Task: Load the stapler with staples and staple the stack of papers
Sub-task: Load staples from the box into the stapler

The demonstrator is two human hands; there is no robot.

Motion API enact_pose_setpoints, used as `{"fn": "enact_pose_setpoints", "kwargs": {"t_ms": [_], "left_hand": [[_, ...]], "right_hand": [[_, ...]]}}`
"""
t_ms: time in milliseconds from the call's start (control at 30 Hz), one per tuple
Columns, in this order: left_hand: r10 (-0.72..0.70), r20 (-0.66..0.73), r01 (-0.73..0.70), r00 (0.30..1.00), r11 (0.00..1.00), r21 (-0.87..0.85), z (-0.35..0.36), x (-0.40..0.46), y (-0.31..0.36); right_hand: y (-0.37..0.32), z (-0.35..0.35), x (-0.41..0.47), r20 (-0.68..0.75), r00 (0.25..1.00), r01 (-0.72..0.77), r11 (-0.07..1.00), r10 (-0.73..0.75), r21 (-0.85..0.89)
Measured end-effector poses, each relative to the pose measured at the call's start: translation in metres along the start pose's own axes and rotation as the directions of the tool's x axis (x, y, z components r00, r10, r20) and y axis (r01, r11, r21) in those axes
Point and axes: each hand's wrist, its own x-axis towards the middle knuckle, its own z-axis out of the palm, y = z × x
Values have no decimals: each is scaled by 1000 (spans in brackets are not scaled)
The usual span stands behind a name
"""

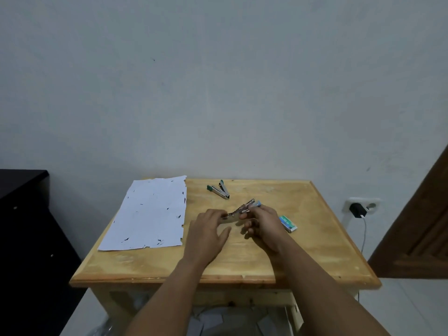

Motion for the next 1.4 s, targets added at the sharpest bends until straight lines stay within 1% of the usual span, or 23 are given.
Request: {"fn": "enact_pose_setpoints", "kwargs": {"t_ms": [33,67,133,233,333,500,567,633,733,800,1000,1233,1400], "left_hand": [[69,24,-70,997,994,81,2,1,1],[98,42,-102,994,987,123,3,1,2],[133,43,-138,990,979,153,2,3,3],[174,57,-181,983,974,139,1,1,4],[178,56,-184,982,976,114,1,0,5],[167,69,-176,984,973,147,-1,0,9],[151,114,-171,982,967,191,-3,3,13],[163,158,-200,974,945,257,-3,7,17],[176,190,-233,966,911,340,-2,11,18],[174,214,-244,961,898,367,-2,12,15],[145,298,-239,943,921,309,-4,10,17],[140,305,-229,942,932,280,-4,9,14],[169,332,-268,928,923,278,-4,11,14]], "right_hand": [[-1,-1,0,14,1000,-13,1000,13,-9],[0,-1,1,24,999,-24,1000,24,-17],[0,-1,3,39,998,-39,999,40,-20],[0,-1,6,38,997,-62,997,63,-42],[-3,-1,7,-2,998,-55,996,55,-70],[2,-1,4,-34,999,33,996,-35,-78],[2,0,5,-52,998,35,994,-41,-107],[2,1,8,-55,998,36,989,-44,-141],[4,2,9,-43,999,17,990,-23,-137],[2,0,9,-34,999,2,987,-8,-162],[-3,-3,11,6,1000,-18,984,20,-180],[-7,-4,10,34,998,-45,984,52,-173],[-7,-5,10,38,998,-42,985,49,-167]]}}
